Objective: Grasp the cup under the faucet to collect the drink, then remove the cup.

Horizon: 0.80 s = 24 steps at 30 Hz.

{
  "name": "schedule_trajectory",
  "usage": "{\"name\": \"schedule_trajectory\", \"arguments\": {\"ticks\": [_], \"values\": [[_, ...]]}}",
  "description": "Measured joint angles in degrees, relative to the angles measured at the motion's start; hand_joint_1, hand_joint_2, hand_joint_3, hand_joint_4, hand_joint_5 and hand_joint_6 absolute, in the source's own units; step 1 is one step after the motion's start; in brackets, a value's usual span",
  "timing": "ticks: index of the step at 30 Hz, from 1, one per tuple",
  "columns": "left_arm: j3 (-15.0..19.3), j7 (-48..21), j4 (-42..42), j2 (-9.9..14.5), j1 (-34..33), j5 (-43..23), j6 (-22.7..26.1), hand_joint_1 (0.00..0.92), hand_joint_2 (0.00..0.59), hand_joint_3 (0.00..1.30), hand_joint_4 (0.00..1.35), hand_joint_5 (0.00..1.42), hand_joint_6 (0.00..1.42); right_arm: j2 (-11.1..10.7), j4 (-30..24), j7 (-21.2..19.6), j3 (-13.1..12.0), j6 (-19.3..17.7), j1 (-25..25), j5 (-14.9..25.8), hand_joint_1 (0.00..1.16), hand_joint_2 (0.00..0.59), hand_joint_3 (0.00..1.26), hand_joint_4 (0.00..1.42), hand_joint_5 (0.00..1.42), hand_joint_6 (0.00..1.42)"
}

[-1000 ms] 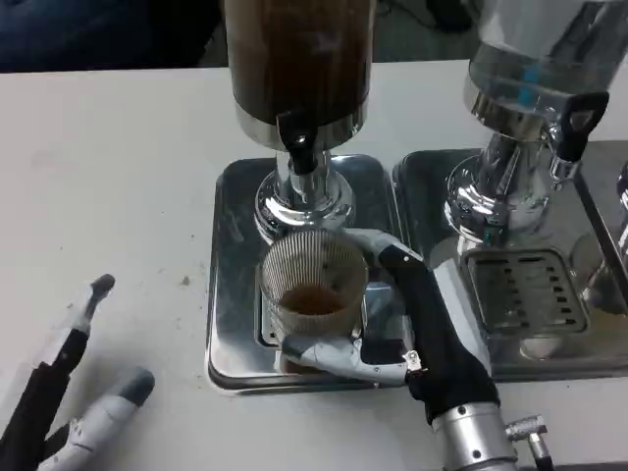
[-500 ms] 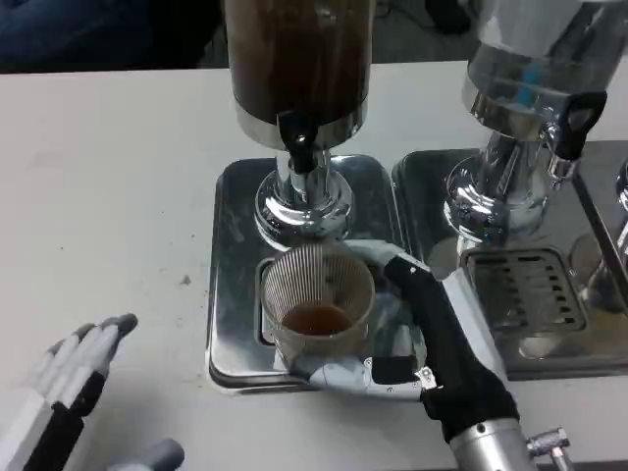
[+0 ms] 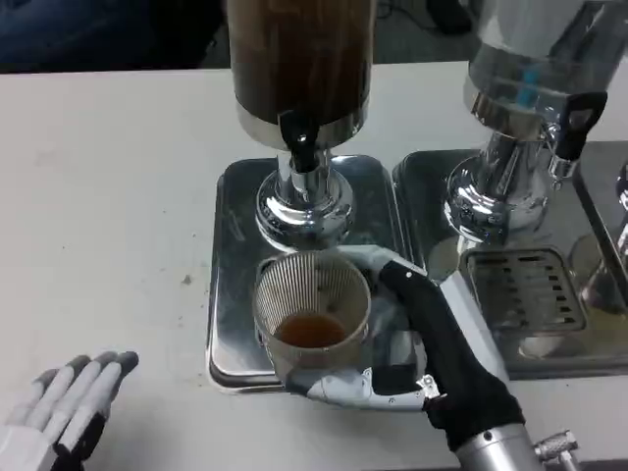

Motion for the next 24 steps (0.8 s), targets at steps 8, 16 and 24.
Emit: {"name": "schedule_trajectory", "arguments": {"ticks": [8, 16, 24], "values": [[-1.28, 2.98, -3.61, -1.39, 3.44, 2.02, 3.26, 0.000, 0.132, 0.00, 0.00, 0.00, 0.00, -1.77, -5.46, 3.30, -0.28, 0.35, 2.56, 1.34, 1.03, 0.139, 0.74, 0.83, 0.89, 1.19], [-2.36, 3.44, -4.77, -1.59, 4.55, 2.04, 5.07, 0.000, 0.131, 0.00, 0.00, 0.00, 0.00, -1.68, -7.67, 4.28, -0.12, 1.51, 4.01, 1.34, 1.03, 0.133, 0.75, 0.83, 0.90, 1.19], [-2.51, 3.44, -5.09, -1.59, 4.42, 1.91, 5.93, 0.000, 0.131, 0.00, 0.00, 0.00, 0.00, -1.53, -8.13, 4.33, 0.31, 1.96, 4.48, 1.32, 1.03, 0.131, 0.75, 0.84, 0.90, 1.19]]}}
